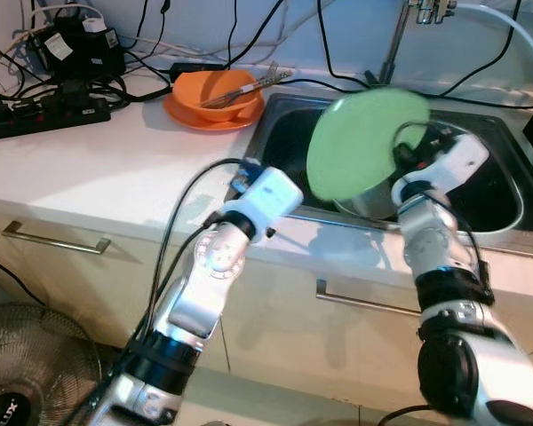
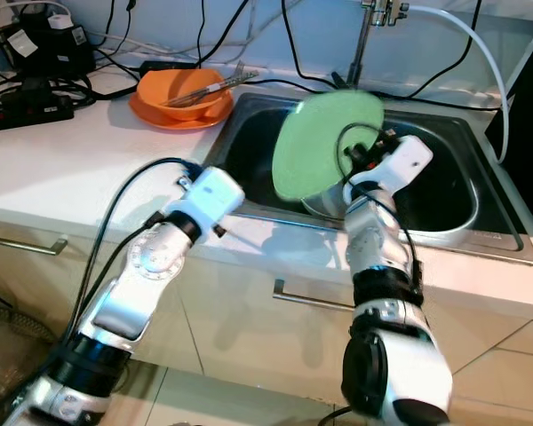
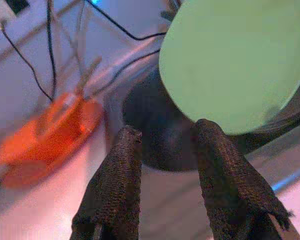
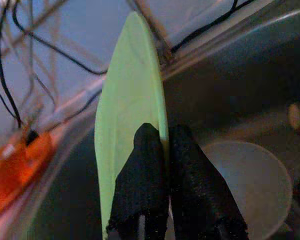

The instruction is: Kitchen organization

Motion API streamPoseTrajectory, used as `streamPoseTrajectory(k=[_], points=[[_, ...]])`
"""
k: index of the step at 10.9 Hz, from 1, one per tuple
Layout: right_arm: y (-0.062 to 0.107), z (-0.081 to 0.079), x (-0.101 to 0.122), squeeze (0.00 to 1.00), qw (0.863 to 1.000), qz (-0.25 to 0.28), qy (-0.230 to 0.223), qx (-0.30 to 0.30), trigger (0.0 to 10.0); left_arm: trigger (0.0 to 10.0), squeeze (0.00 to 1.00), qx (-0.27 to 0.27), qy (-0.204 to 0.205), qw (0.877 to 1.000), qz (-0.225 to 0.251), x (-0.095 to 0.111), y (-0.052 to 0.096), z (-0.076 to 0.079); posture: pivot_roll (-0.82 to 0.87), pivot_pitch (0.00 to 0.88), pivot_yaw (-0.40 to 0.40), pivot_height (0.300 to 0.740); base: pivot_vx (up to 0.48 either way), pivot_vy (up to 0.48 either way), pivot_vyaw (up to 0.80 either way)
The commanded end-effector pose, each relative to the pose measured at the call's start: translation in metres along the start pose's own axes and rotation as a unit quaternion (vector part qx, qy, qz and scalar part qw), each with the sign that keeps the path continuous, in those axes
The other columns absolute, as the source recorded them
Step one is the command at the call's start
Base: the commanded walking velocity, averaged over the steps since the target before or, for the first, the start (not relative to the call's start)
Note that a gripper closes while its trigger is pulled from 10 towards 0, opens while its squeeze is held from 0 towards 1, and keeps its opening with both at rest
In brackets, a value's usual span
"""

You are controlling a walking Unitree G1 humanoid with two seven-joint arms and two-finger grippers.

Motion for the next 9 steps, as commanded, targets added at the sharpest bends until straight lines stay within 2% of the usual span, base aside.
streamPoseTrajectory(k=[1,3,5,7,8,9], points=[[-0.006,-0.014,0.015,0.0,0.999,0.027,0.015,0.022,10.0,10.0,0.0,-0.011,0.039,0.999,-0.006,-0.001,0.003,0.003,0.21,0.039,0.0,0.74,0.0,0.0,0.0],[-0.008,-0.014,0.004,0.0,0.999,0.005,0.041,0.023,10.0,10.0,0.0,-0.028,0.11,0.993,-0.025,-0.006,0.007,0.011,0.22,0.043,-0.005,0.74,0.0,0.0,0.0],[-0.008,-0.012,-0.007,0.0,0.998,-0.018,0.059,0.023,10.0,10.0,0.0,-0.028,0.139,0.99,-0.028,-0.009,0.007,0.013,0.22,0.047,-0.008,0.74,0.0,0.0,0.0],[-0.007,-0.012,-0.015,0.0,0.996,-0.029,0.083,0.031,10.0,10.0,0.0,-0.02,0.176,0.984,0.003,-0.004,0.009,0.011,0.23,0.048,-0.009,0.74,0.0,0.0,0.0],[-0.006,-0.011,-0.018,0.0,0.994,-0.033,0.1,0.035,10.0,10.0,0.0,0.006,0.19,0.981,0.033,-0.002,0.011,0.003,0.23,0.051,-0.012,0.74,0.0,0.0,0.0],[-0.006,-0.011,-0.02,0.0,0.992,-0.035,0.114,0.038,10.0,10.0,0.0,0.021,0.195,0.98,0.04,-0.004,0.013,-0.003,0.23,0.051,-0.012,0.74,0.0,0.0,0.0]])
Point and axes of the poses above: a point about 5 cm out from each wrist's last joint towards the gripper, its own y axis pointing back from the gripper into the wrist, its own x axis along the axis of the wrist's last joint, z = x × y, the point moved 4 cm from there along -y, pointing out of the wrist towards the gripper, and after that the axes turned 2 degrees about -y, right-handed, at the moved point
